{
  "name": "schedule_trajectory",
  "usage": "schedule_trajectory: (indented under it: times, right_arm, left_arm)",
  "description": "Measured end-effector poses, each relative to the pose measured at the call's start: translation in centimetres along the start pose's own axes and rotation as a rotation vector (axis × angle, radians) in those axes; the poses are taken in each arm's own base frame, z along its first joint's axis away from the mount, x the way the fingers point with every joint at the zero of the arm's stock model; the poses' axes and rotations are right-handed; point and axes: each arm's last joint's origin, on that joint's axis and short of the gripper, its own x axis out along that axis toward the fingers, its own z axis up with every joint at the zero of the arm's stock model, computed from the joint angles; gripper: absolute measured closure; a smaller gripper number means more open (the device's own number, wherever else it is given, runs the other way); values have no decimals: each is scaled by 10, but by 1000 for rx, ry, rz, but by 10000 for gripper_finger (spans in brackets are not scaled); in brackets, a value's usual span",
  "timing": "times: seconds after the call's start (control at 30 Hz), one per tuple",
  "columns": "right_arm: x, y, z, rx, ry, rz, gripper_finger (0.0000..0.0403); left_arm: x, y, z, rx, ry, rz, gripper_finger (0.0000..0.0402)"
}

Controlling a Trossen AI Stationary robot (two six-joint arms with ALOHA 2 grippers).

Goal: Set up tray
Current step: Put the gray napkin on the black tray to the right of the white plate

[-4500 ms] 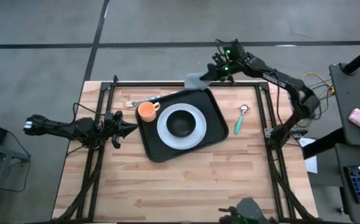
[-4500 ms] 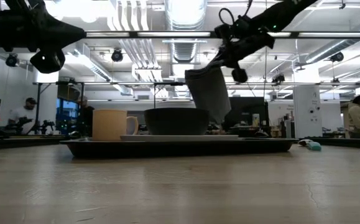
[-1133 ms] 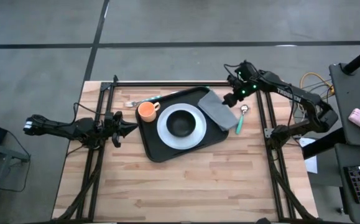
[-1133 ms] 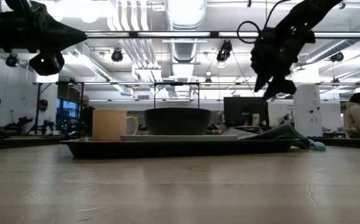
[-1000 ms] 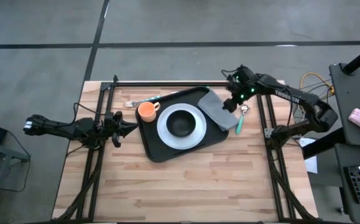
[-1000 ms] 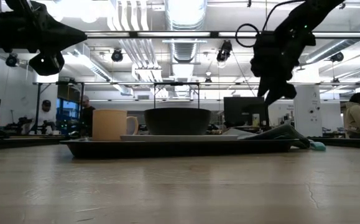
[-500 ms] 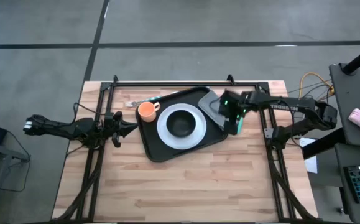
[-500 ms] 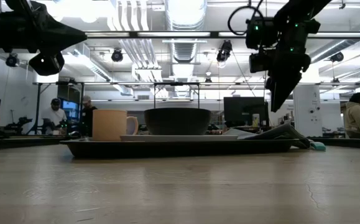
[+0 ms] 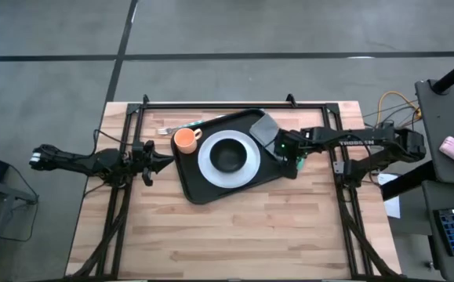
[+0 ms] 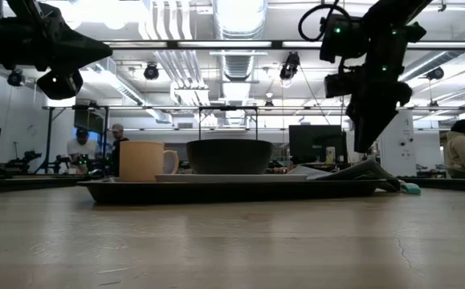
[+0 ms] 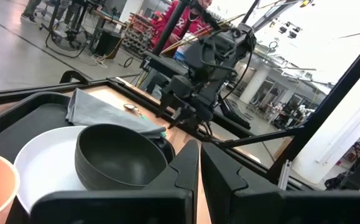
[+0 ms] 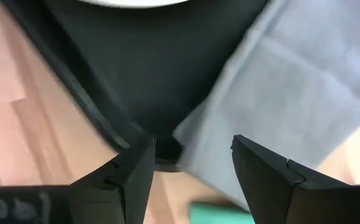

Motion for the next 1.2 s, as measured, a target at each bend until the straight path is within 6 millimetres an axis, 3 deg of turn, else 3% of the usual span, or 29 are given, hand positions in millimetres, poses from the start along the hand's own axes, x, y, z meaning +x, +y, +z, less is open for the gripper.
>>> schedule_trajectory:
  times: [0.23, 0.47, 0.67, 0.87, 1.2]
  right_arm:
    - [15, 5, -14, -31, 32, -15, 202]
    - [17, 4, -13, -30, 26, -48, 202]
    - [32, 5, -13, -36, 94, -52, 216]
    - [36, 6, -10, -27, 106, -53, 265]
    - [29, 7, -4, 54, 17, -18, 380]
  left_arm:
    - [0, 0, 0, 0, 0, 0, 402]
    - [0, 0, 0, 0, 0, 0, 402]
    - [0, 0, 0, 0, -1, 0, 402]
    - [0, 0, 0, -2, -3, -2, 402]
    - [0, 0, 0, -2, -4, -3, 402]
